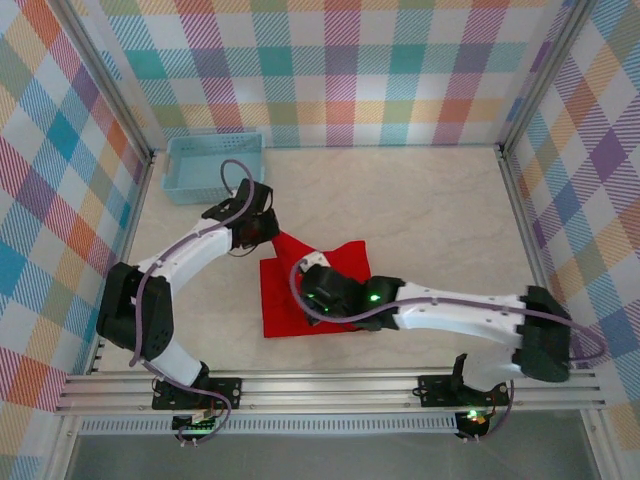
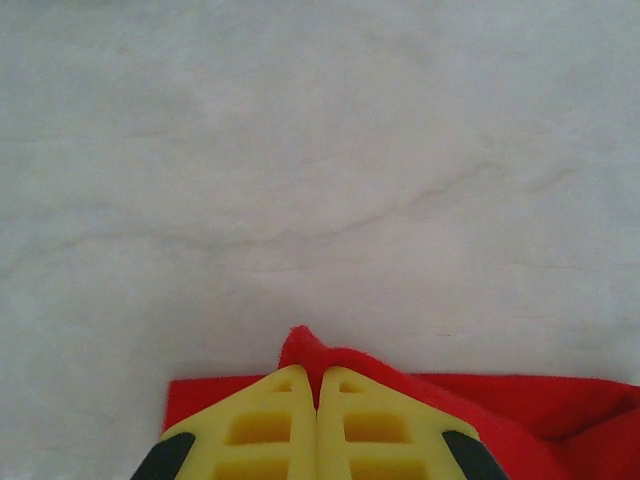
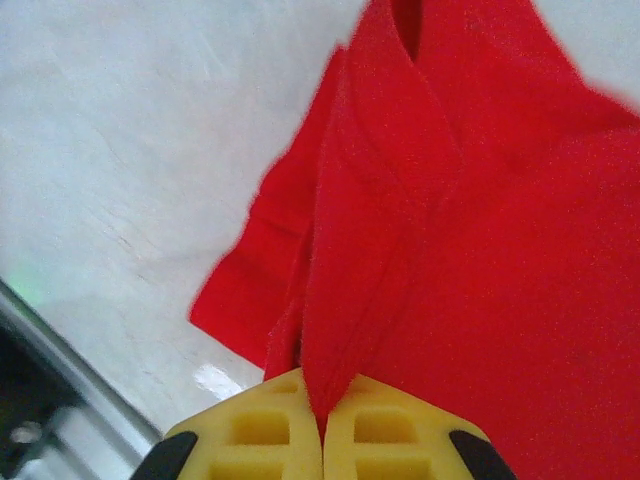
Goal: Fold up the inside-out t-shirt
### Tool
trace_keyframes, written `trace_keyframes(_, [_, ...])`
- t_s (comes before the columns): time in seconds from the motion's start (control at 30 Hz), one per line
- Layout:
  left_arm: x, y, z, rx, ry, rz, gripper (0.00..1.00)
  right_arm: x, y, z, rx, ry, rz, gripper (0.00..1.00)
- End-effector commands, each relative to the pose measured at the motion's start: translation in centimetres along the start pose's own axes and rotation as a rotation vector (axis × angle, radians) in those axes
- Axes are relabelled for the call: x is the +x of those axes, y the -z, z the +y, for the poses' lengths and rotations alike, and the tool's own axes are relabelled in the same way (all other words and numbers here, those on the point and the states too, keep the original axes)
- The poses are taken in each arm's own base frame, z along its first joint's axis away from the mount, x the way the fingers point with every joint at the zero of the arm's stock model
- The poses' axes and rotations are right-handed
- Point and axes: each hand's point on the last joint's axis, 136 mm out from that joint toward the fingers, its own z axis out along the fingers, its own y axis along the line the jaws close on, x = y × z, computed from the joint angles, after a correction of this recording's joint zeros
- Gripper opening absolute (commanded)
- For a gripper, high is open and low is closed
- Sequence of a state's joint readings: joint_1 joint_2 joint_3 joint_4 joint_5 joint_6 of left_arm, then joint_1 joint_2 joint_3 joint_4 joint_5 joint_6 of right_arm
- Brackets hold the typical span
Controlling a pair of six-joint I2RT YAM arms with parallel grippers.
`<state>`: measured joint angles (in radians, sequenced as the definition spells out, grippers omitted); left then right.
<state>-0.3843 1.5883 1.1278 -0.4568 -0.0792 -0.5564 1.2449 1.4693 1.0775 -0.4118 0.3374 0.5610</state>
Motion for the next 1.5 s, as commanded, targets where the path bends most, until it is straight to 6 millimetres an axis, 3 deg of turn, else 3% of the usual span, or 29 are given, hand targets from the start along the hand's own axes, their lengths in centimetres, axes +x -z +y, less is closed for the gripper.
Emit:
trace_keyframes(0.0, [1.2,-1.6,3.1,-0.065,0.008,0.025,0.0,1.6,-2.3,1.4,-0.034,0.009,0.074,0.0])
trace_keyframes(0.13, [1.6,-3.6,4.9,-0.081,0.025,0.052,0.0,2.6,-4.1,2.7,-0.064,0.031,0.134,0.05])
trace_keyframes(0.2, [1.6,-4.4,5.8,-0.083,0.045,0.062,0.0,2.7,-4.6,3.6,-0.098,0.038,0.151,0.16])
trace_keyframes(0.33, [1.7,-4.8,7.0,-0.122,0.052,0.075,0.19,2.3,-3.9,4.6,-0.13,0.067,0.142,0.39])
trace_keyframes(0.43, [1.4,-4.0,7.6,-0.161,0.044,0.072,0.39,1.1,-2.0,3.7,-0.1,0.084,0.091,0.53])
trace_keyframes(0.57, [0.9,-0.9,8.3,-0.202,0.055,0.031,0.47,-0.6,0.4,-0.9,0.04,0.085,0.031,0.59])
trace_keyframes(0.67, [2.1,1.7,7.2,-0.165,0.043,0.005,0.53,-1.5,0.2,-5.3,0.066,-0.015,0.036,0.61])
trace_keyframes(0.8, [5.7,4.1,4.3,-0.089,-0.011,0.002,0.55,-2.4,-2.4,-10.4,0.089,-0.133,0.08,0.6])
trace_keyframes(0.97, [11.4,5.5,1.2,-0.019,-0.1,0.027,0.55,-3.1,-6.9,-14.4,0.124,-0.214,0.164,0.58])
trace_keyframes(1.17, [16.6,5.0,1.1,-0.055,-0.162,0.097,0.61,-2.5,-10.2,-17.6,0.209,-0.237,0.229,0.57])
trace_keyframes(1.23, [17.7,4.3,1.7,-0.078,-0.146,0.122,0.57,-1.7,-10.7,-18.6,0.236,-0.255,0.252,0.57])
trace_keyframes(1.3, [18.0,3.7,2.8,-0.113,-0.142,0.118,0.46,-0.2,-10.6,-20.4,0.304,-0.317,0.288,0.56])
trace_keyframes(1.47, [17.5,2.2,2.9,-0.097,-0.174,0.094,0.19,4.2,-8.2,-23.2,0.432,-0.45,0.326,0.53])
